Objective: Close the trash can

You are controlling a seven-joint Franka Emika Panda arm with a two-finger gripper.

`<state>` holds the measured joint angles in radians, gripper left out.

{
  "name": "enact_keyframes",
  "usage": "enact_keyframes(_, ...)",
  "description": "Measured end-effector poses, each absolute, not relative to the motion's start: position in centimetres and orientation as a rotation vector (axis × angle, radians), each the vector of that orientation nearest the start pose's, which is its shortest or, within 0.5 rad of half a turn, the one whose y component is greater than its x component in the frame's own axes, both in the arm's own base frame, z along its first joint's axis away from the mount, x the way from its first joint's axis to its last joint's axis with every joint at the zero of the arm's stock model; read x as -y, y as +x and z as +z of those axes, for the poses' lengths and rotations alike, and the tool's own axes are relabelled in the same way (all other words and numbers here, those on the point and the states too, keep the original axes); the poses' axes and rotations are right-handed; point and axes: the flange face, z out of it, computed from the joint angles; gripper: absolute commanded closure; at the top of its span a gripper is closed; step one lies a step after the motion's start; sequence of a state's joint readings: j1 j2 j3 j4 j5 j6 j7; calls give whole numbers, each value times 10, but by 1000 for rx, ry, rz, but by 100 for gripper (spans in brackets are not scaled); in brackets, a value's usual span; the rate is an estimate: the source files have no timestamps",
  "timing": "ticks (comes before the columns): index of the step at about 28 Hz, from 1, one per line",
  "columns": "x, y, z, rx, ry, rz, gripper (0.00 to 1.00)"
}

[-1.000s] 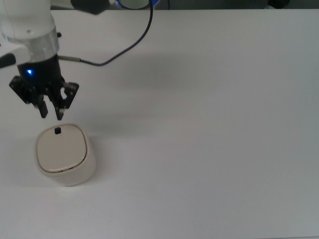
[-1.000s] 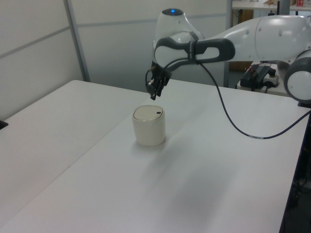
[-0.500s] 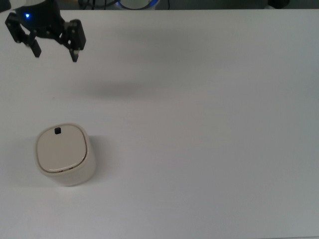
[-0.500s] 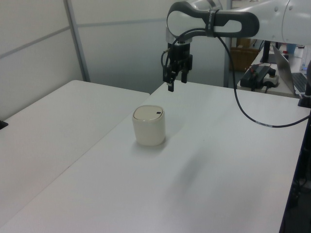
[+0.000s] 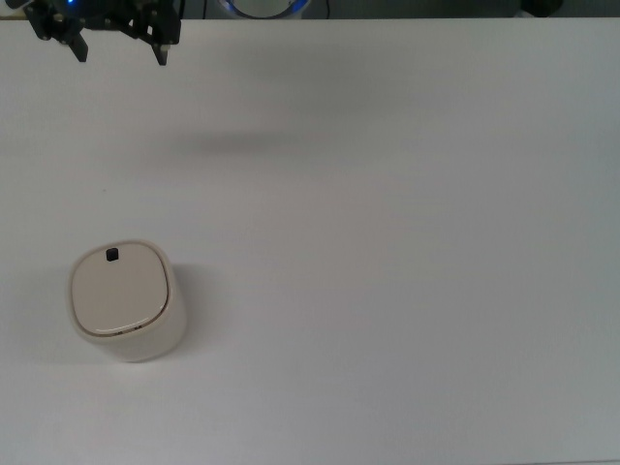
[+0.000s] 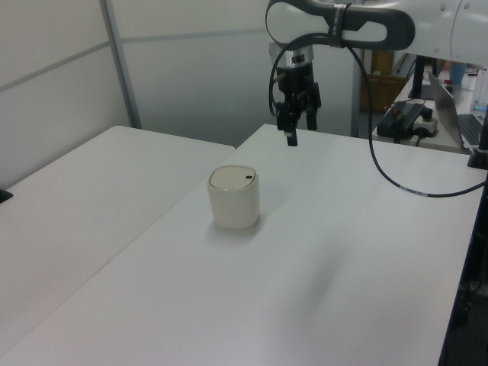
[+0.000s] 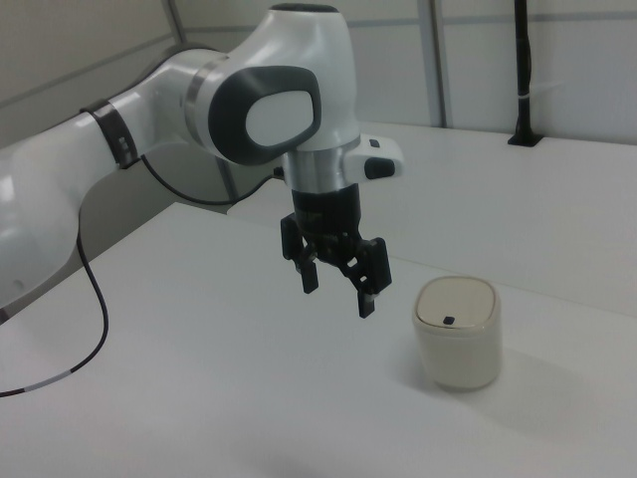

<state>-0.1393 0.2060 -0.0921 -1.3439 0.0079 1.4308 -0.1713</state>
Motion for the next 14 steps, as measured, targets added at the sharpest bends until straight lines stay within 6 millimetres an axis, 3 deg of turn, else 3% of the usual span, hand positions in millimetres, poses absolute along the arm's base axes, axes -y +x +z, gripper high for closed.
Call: enact_keyframes(14, 128, 591, 592, -63, -3141, 220, 0)
